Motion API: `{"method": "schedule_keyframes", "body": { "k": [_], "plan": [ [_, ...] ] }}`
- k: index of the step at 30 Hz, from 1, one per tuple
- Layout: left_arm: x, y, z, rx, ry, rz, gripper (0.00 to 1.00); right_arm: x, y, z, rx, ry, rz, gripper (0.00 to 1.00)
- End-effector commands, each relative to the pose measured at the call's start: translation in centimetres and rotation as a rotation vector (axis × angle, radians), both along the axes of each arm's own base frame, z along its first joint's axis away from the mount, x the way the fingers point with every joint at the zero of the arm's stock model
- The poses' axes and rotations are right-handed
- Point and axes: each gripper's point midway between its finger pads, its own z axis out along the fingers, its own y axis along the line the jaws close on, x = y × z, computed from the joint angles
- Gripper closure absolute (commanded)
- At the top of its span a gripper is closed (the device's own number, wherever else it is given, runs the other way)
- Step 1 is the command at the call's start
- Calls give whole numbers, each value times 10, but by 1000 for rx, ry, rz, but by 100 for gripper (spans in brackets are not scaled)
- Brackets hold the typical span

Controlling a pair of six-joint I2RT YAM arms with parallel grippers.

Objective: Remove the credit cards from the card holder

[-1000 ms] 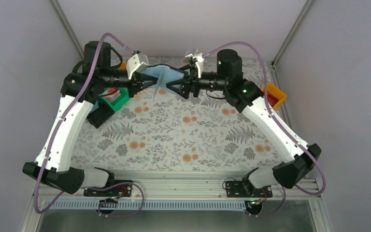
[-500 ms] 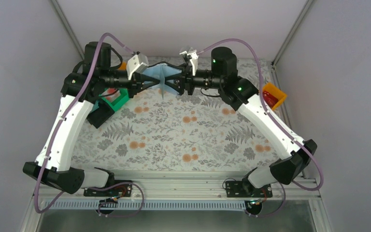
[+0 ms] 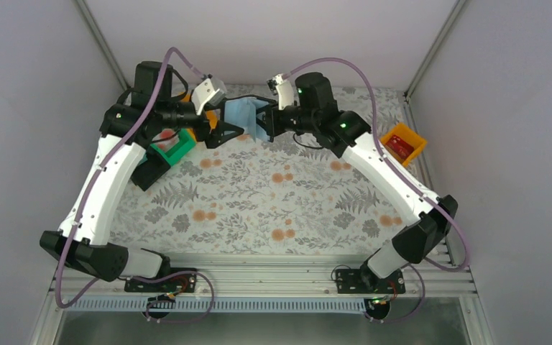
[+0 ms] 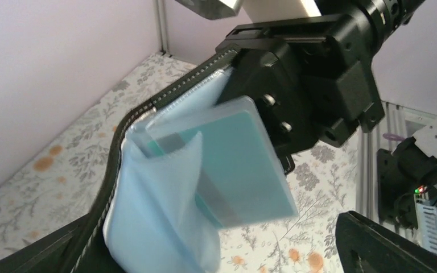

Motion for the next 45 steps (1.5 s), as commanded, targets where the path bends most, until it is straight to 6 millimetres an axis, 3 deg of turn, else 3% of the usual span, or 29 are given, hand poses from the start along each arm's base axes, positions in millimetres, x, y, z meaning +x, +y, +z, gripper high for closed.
{"method": "schedule_keyframes", "body": {
  "k": [1,8,13,18,21,24,26,27,32,38,45],
  "plan": [
    [14,3,-7,23,-1,71,0,23,-18,1,-35,45,-245,96],
    [48,15,-28,85,19,244,0,35,-18,-11,-157,24,-417,96],
    [44,-3,-40,28,125,182,0,34,11,-17,-172,27,-377,96],
    [45,-9,-38,-15,175,156,0,34,19,-20,-192,20,-369,96],
    [46,-2,-43,-41,215,146,0,33,14,-14,-191,0,-373,96],
    [55,10,-55,-29,226,196,0,22,18,6,-157,-63,-290,96],
    [55,18,-59,-40,244,191,7,14,22,13,-141,-99,-228,96],
    [53,19,-58,-52,249,175,10,6,18,28,-117,-136,-204,96],
    [33,22,-44,-89,190,99,23,-24,18,47,-76,-229,-34,96],
    [-31,11,-10,-188,109,-192,35,-58,11,57,-29,-308,153,96],
    [-69,11,14,-238,26,-317,39,-87,12,60,-5,-345,304,96]
  ]
}}
